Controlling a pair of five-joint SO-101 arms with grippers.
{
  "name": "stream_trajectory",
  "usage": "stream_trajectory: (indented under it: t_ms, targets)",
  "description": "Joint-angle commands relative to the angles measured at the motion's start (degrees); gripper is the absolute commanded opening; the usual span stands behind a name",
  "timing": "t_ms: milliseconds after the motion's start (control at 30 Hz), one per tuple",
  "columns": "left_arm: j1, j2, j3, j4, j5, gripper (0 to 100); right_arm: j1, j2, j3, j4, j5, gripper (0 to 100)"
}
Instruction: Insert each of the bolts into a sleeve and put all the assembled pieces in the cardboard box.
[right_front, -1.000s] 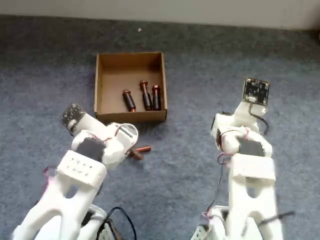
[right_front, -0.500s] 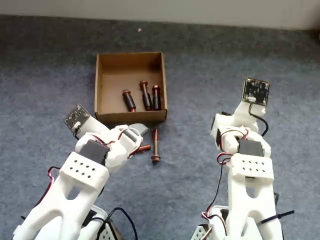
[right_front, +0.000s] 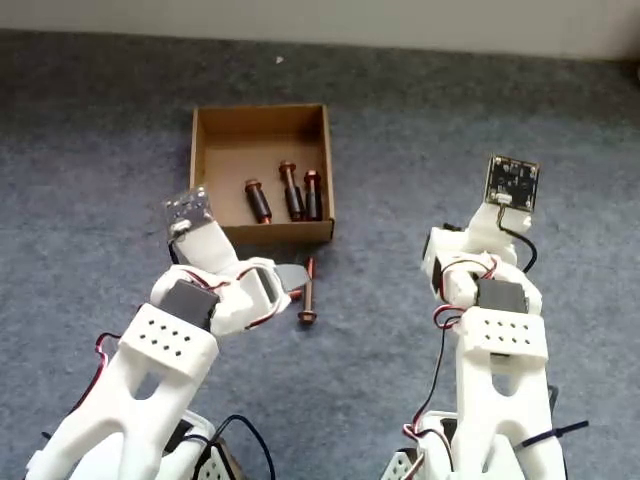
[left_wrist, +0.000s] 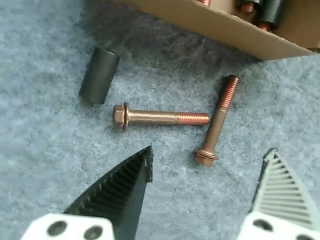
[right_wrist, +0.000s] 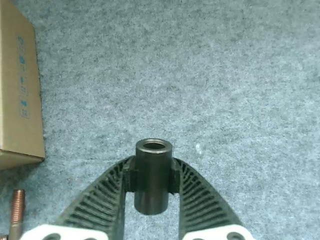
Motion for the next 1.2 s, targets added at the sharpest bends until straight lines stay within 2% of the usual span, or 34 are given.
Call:
stream_trajectory:
  t_ms: [0, 167, 367, 533, 700, 900, 1167]
  targets:
    - [0.6, -1.0, -1.7, -3.7, -10.7, 34, 0.7, -1.9, -0.5, -1.1, -0.2, 0.7]
    - [2.1, -0.8, -1.8, -7.7, -16.6, 33, 2.2, -2.0, -0.5, -1.1, -0.2, 0.7]
    - [4.9, -0.7, -1.8, -12.9, -16.8, 21, 2.3, -2.0, -0.5, -1.1, -0.2, 0.7]
    - [4.8, -0.7, -1.9, -13.6, -16.9, 20, 2.3, -1.8, -0.5, -1.1, -0.2, 0.7]
    - [4.4, -0.7, -1.9, -13.2, -20.0, 20, 2.2, -1.7, -0.5, -1.1, -0.2, 0.7]
    - [3.4, 3.0, -8.8, -4.8, -21.2, 20, 2.2, -1.7, -0.5, -1.1, -0.2, 0.8]
    - [3.7, 28.8, -29.5, 7.5, -21.2, 20, 2.2, -1.7, -0.5, -1.1, -0.2, 0.8]
